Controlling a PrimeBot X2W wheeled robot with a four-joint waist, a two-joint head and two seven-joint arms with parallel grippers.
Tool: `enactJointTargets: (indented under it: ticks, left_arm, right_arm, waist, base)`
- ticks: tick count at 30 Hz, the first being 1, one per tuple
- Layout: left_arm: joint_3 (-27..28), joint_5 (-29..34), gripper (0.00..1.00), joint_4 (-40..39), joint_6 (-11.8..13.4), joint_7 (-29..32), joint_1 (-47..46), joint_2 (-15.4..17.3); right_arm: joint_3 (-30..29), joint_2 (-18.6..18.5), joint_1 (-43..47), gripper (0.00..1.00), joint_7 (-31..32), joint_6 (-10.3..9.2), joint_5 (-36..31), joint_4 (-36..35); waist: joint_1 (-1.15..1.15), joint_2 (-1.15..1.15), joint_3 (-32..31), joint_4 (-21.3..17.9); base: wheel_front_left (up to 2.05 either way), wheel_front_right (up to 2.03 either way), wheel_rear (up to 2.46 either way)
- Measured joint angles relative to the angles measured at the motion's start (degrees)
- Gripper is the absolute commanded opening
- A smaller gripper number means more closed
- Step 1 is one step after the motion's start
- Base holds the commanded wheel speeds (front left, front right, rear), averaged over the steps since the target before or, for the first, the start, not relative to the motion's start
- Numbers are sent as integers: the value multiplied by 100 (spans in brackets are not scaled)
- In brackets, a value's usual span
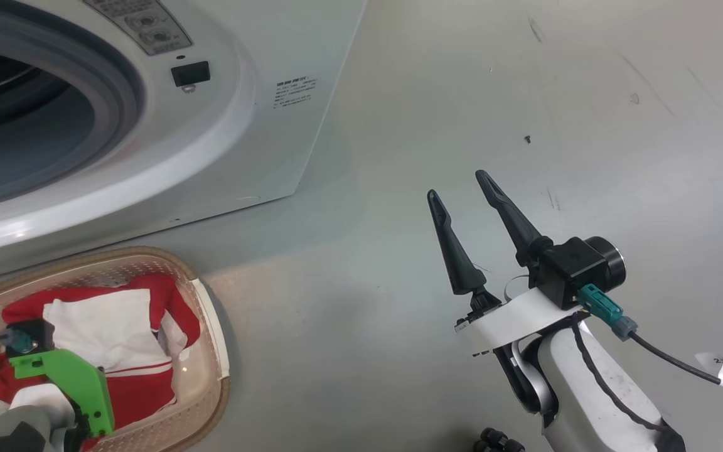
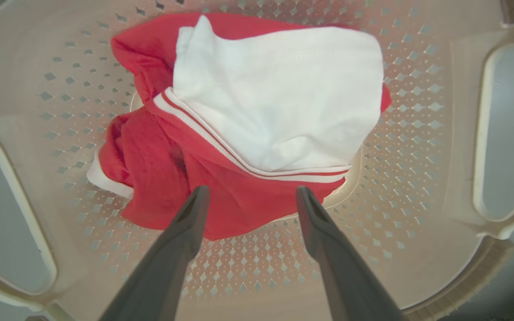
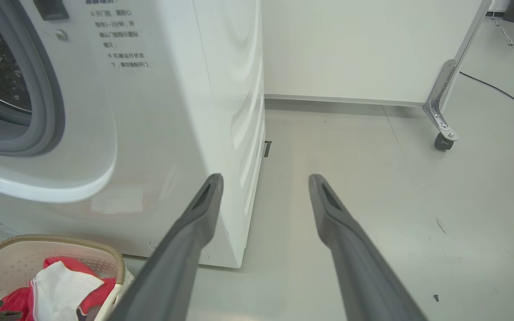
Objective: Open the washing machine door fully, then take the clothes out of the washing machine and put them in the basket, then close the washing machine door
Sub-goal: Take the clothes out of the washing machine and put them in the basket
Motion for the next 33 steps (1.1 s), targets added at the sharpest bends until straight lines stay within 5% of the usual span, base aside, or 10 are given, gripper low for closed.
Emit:
enactJointTargets:
  ticks: [14,33]
  left_arm:
    - [87,-129,100,-71,-119,-745,-2,-350]
    - [-307,-141,100,-1027,-415,-2418,-6,-625]
  right_arm:
    - [-216,-4,12,100,-1,8,-119,212]
    - [-684,-144,343,100,-1,127,-248,402]
  waist:
    - [0,0,-547,249]
    - [0,0,-1415,1176]
  base:
    - [0,0,0]
    - [0,0,0]
